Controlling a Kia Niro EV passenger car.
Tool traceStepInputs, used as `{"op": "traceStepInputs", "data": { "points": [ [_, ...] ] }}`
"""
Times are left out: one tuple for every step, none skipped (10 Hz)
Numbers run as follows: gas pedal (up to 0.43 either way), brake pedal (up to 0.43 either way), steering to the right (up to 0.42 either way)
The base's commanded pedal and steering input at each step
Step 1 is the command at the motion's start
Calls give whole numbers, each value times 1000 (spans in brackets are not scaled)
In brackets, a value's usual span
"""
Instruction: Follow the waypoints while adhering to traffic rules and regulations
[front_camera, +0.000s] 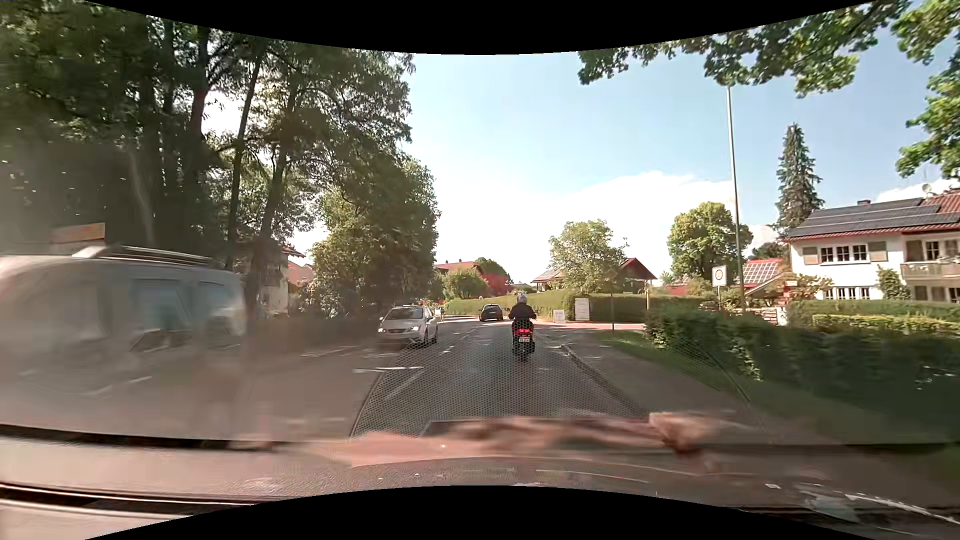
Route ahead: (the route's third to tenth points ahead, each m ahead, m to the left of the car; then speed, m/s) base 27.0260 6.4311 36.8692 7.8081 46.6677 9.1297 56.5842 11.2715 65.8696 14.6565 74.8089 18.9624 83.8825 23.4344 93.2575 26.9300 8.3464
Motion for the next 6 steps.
{"op": "traceStepInputs", "data": {
  "points": [
    [220, 6, -3],
    [220, 6, -3],
    [220, 6, -3],
    [220, 6, -2],
    [220, 6, -2],
    [220, 6, -2]
  ]
}}
